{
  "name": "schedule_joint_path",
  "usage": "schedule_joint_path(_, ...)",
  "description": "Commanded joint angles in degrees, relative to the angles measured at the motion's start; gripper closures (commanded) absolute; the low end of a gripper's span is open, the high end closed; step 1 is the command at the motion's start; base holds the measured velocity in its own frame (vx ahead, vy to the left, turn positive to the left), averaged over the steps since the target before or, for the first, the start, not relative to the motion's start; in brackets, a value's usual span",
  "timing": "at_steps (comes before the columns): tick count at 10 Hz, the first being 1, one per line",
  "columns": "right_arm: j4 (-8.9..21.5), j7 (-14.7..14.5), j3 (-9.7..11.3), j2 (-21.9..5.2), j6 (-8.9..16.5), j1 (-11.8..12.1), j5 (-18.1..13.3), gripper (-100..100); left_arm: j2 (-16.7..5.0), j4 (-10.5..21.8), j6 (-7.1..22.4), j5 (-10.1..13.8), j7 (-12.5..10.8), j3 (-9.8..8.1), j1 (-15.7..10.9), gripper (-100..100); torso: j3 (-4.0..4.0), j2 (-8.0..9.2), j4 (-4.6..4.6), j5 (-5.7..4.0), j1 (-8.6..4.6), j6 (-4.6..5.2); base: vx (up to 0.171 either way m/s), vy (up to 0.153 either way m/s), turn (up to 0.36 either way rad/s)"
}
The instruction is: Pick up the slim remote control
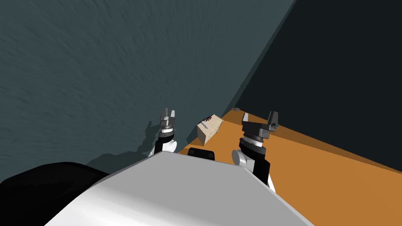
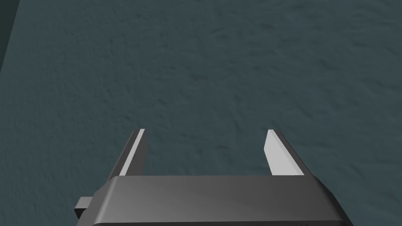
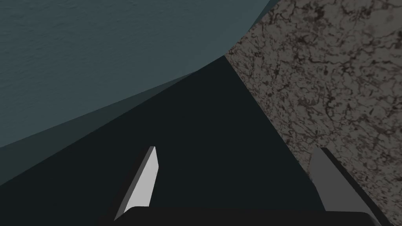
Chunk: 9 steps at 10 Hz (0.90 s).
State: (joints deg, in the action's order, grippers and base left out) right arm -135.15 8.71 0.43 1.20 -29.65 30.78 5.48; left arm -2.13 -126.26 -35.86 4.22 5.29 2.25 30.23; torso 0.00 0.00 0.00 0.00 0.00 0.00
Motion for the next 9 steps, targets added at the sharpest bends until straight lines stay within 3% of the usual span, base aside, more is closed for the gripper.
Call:
schedule_joint_path(1,0.0,0.0,0.0,0.0,0.0,0.0,0.0,0,-2.4,1.1,1.3,0.3,0.3,-0.36,-0.6,-100,0.00,0.00,0.00,0.00,0.00,0.00,-0.016,-0.021,-0.113)
schedule_joint_path(8,0.0,0.0,0.0,0.0,0.0,0.0,0.0,0,-9.8,9.0,10.6,2.5,2.4,-3.03,-4.8,-100,0.10,0.17,0.04,-0.07,-0.32,0.02,-0.041,-0.063,-0.156)
schedule_joint_path(9,0.0,0.0,0.0,0.0,0.0,0.0,0.0,0,-9.8,9.1,10.6,2.5,2.4,-3.03,-4.8,-100,0.12,0.22,0.05,-0.07,-0.27,0.01,-0.043,-0.044,-0.054)
